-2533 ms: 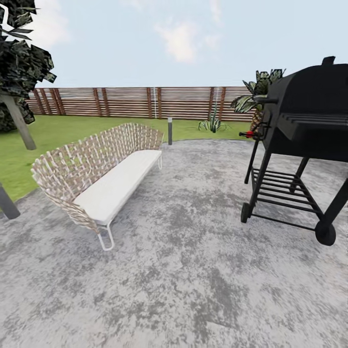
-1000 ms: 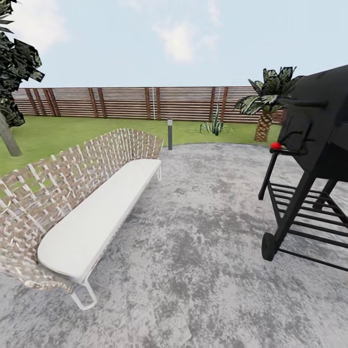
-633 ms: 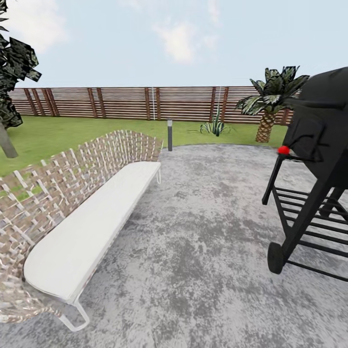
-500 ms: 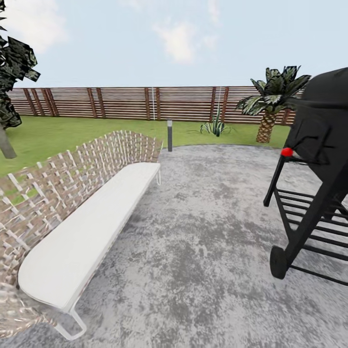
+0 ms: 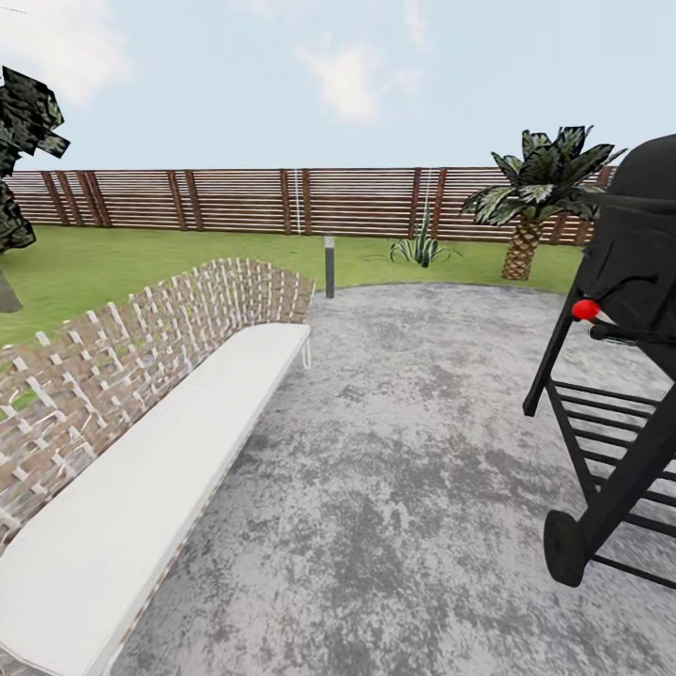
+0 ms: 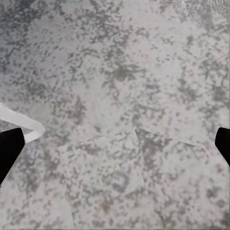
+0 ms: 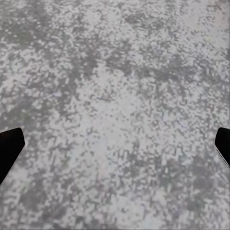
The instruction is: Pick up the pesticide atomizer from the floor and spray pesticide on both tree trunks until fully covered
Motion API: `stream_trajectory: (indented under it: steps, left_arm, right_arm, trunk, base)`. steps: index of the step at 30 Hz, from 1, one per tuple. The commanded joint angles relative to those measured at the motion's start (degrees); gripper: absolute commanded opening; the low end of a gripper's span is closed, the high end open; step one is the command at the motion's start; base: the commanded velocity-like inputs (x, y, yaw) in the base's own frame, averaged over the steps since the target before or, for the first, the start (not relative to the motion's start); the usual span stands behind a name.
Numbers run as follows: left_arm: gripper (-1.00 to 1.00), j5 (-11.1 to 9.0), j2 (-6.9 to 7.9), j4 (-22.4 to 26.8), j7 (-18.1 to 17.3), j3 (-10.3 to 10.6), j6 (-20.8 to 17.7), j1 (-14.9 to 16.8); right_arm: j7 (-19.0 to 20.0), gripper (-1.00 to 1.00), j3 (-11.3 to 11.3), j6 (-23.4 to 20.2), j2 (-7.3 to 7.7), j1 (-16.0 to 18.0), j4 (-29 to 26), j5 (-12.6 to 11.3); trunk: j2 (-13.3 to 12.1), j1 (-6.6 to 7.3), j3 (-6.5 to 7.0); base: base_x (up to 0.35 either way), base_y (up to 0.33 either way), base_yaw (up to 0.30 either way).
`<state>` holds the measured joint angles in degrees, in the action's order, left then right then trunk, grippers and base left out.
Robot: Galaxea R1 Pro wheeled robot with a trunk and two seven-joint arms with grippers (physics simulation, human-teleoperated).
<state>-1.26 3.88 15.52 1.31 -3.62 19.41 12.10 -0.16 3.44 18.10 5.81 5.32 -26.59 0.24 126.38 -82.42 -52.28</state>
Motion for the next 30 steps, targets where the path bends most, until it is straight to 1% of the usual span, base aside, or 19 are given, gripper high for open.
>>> stream_trajectory:
  steps: [1, 14, 26, 30]
  left_arm:
    - [1.00, -0.1, -0.01, 0.0, 0.0, -0.1, 0.2, 0.0]
    - [1.00, -0.1, 0.00, 0.0, 0.0, -0.1, 0.2, 0.0]
    - [1.00, -0.1, -0.01, 0.0, 0.0, -0.1, 0.2, 0.0]
    - [1.00, -0.1, -0.01, 0.0, 0.0, -0.1, 0.2, 0.0]
  right_arm:
    - [0.0, 1.00, 0.1, 0.2, -0.01, 0.0, 0.0, 0.0]
    - [0.0, 1.00, 0.1, 0.2, -0.01, 0.0, 0.0, 0.0]
    - [0.0, 1.00, 0.1, 0.2, -0.01, 0.0, 0.0, 0.0]
    - [0.0, 1.00, 0.1, 0.2, -0.01, 0.0, 0.0, 0.0]
  trunk:
    - [0.0, -0.03, -0.05]
    - [0.0, -0.03, -0.05]
    - [0.0, -0.03, -0.05]
    - [0.0, -0.03, -0.05]
  base:
    - [0.339, 0.000, 0.000]
    - [0.339, 0.000, -0.002]
    - [0.339, 0.000, -0.202]
    - [0.339, 0.000, -0.064]
